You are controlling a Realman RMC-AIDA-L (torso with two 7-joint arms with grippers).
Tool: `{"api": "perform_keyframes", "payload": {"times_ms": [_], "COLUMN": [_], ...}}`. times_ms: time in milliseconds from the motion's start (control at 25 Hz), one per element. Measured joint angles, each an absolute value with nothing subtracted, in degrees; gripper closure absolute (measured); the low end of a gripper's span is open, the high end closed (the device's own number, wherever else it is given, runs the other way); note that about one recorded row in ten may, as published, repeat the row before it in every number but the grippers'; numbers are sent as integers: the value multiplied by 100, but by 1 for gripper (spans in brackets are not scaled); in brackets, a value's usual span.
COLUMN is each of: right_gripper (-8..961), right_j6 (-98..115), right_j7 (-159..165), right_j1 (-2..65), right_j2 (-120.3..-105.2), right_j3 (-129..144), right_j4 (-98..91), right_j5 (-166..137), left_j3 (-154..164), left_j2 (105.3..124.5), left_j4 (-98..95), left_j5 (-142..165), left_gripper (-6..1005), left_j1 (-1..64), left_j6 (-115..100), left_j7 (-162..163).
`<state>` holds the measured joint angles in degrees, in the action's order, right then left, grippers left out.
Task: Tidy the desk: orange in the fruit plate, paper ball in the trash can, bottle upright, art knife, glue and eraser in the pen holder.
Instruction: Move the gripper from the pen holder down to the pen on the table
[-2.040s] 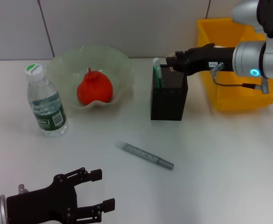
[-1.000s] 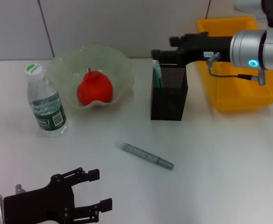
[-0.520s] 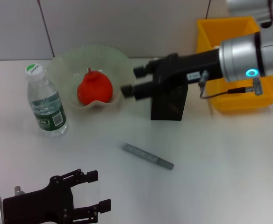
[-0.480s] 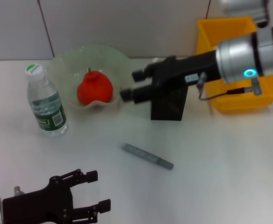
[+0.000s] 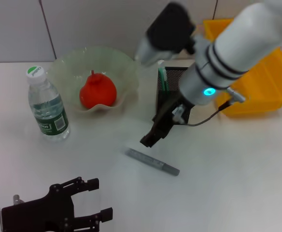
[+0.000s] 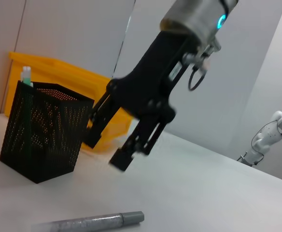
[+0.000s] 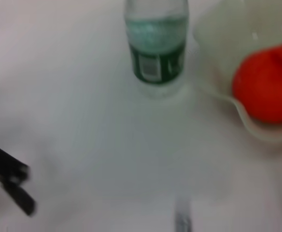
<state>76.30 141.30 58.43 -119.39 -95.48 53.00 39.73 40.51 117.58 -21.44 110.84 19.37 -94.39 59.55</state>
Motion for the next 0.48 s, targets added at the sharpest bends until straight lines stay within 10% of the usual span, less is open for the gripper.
{"api": "perform_keyframes", "payload": {"times_ms": [480], "right_gripper": [247], "right_j6": [7078], "right_j7": [14409], "right_j1": [6096], "right_j2": [-11970], "right_j3": [-8529], "right_j4": [4686], "right_j5": [4152], "left_j3": [4052], "left_j2": [11790], "left_j4": [-2144], "left_j5": [11092], "left_gripper": [139], "left_j1": [1933], "left_j6": [-9444], "left_j7": [5975]}}
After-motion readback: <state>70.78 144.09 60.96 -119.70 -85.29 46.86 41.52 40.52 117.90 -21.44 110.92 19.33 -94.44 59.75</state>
